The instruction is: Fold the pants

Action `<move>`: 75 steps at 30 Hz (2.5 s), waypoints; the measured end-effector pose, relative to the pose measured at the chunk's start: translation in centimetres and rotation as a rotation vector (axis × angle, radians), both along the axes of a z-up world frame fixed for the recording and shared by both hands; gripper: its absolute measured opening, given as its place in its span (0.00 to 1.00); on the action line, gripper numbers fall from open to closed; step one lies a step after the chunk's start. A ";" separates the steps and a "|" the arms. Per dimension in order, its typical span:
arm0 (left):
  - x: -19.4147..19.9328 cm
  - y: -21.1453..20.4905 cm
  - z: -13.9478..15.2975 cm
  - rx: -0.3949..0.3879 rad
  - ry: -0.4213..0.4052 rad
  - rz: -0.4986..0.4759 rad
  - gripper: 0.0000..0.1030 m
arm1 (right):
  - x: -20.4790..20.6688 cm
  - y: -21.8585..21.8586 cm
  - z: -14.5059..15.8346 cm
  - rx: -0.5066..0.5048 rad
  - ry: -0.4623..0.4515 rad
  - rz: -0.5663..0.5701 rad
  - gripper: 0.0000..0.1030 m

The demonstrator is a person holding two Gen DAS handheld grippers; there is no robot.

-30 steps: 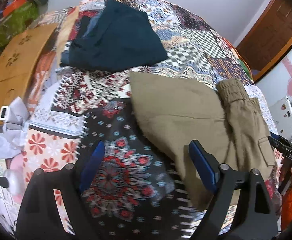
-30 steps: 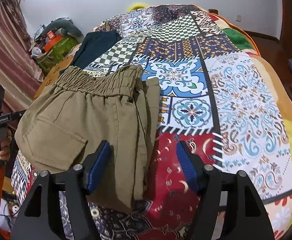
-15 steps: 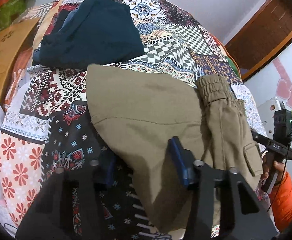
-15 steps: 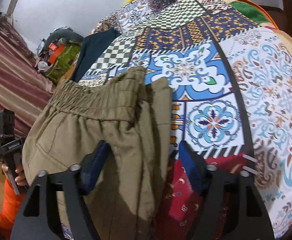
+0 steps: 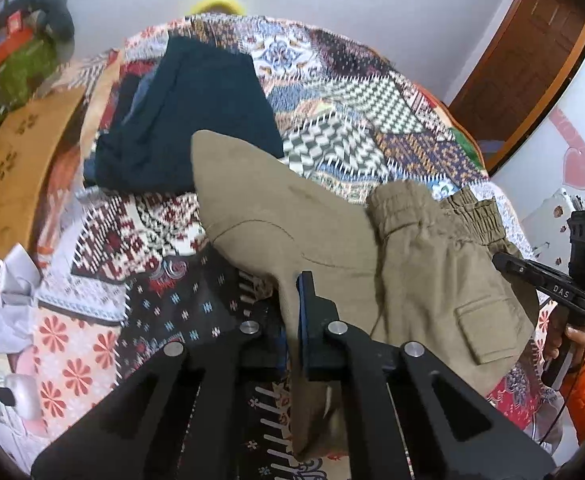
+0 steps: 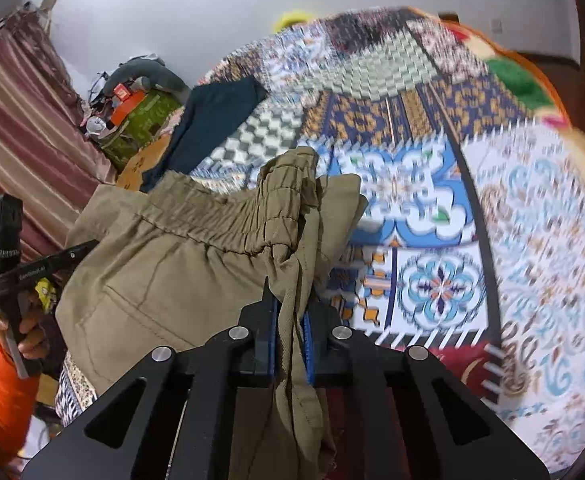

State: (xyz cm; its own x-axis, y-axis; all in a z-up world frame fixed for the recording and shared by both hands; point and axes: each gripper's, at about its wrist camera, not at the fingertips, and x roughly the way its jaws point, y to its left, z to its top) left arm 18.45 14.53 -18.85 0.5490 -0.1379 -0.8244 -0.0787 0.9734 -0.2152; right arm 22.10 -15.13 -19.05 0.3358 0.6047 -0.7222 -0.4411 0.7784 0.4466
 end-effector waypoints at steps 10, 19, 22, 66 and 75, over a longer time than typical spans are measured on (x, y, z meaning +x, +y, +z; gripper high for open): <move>1.3 1.5 5.2 0.114 -0.123 0.021 0.03 | 1.4 3.5 5.0 -0.013 -0.167 0.062 0.07; 5.1 5.3 9.2 0.211 -0.218 0.082 0.03 | 5.4 8.0 8.6 0.015 -0.278 0.066 0.06; 6.7 6.8 9.5 0.221 -0.227 0.107 0.03 | 7.0 9.8 9.1 0.017 -0.303 0.067 0.06; 9.0 19.1 2.3 0.166 -0.022 0.363 0.52 | 10.6 20.1 6.5 -0.116 -0.251 0.094 0.20; -1.4 9.4 14.5 0.325 -0.330 0.263 0.53 | 0.4 16.6 16.8 0.028 -0.521 0.106 0.20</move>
State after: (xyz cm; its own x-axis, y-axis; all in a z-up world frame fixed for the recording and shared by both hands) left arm 17.09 23.94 -4.37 0.7684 0.2727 -0.5790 -0.3077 0.9507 0.0395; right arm 22.49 1.47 -2.23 0.5815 0.6713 -0.4596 -0.6858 0.7084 0.1671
